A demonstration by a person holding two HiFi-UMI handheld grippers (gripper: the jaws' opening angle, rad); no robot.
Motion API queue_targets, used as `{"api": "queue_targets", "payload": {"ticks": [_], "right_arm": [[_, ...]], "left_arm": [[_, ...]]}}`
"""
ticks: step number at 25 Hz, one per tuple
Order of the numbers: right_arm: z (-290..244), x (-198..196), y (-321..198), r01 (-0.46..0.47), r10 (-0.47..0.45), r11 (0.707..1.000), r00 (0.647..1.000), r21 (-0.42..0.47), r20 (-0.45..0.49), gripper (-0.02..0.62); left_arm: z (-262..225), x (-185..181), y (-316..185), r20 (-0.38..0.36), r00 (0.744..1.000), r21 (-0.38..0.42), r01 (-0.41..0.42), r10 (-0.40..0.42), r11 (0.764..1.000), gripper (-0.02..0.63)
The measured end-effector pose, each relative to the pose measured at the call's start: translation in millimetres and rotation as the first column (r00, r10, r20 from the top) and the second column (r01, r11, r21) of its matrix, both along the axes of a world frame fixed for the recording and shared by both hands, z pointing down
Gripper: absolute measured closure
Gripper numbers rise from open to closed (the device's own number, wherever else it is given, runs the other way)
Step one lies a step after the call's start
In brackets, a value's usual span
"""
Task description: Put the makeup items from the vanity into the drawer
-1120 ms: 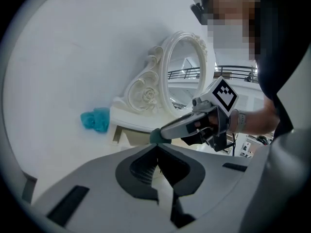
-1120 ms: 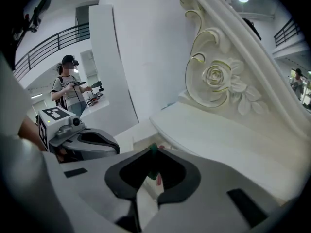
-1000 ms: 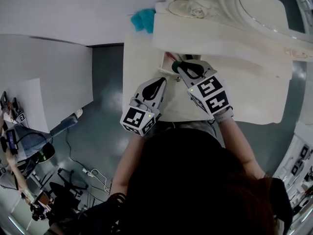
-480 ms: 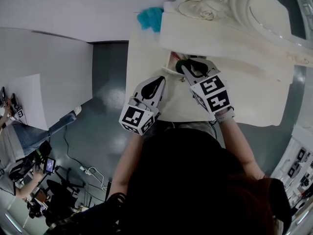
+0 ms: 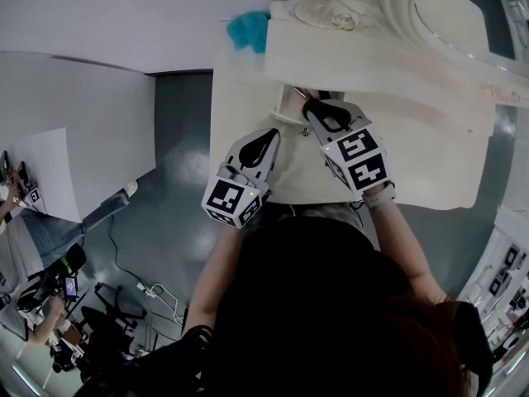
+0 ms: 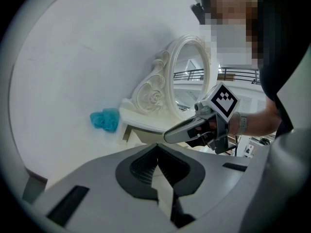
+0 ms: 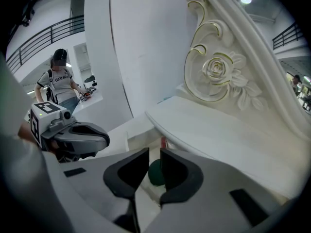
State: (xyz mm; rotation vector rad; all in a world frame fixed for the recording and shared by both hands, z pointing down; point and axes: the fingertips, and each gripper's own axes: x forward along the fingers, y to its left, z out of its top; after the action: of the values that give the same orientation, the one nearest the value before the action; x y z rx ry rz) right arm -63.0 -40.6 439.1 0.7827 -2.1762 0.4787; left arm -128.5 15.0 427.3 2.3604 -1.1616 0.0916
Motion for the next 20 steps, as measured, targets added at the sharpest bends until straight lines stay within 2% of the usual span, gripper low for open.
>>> {"api": "queue_targets", "payload": {"ticks": [6,13,20], "right_arm": [[-3.2,5.2,11.0,0.016,-0.016,1.000,1.000,-0.005,0.027,0.522],[-13.4,19.4,22.1,0.022,-0.023,1.000,0.998,0.020,0.065,0.571],[-18.2,39.0,34.0,0.009,-0.010,1.000,0.995,0.016,0.097,0.572]], "left_arm": [[0.3,11.4,2.0,-0.001,1.000,0.000,-0.021,0.021,1.000,0.592],[-2.9,31.2,5.0,0.002,0.998,0.005,-0.063,0.063,0.998,0.592],[-8.8,53.1,5.5,0.010,0.996,0.023,-0.093,0.093,0.995,0.592]]}}
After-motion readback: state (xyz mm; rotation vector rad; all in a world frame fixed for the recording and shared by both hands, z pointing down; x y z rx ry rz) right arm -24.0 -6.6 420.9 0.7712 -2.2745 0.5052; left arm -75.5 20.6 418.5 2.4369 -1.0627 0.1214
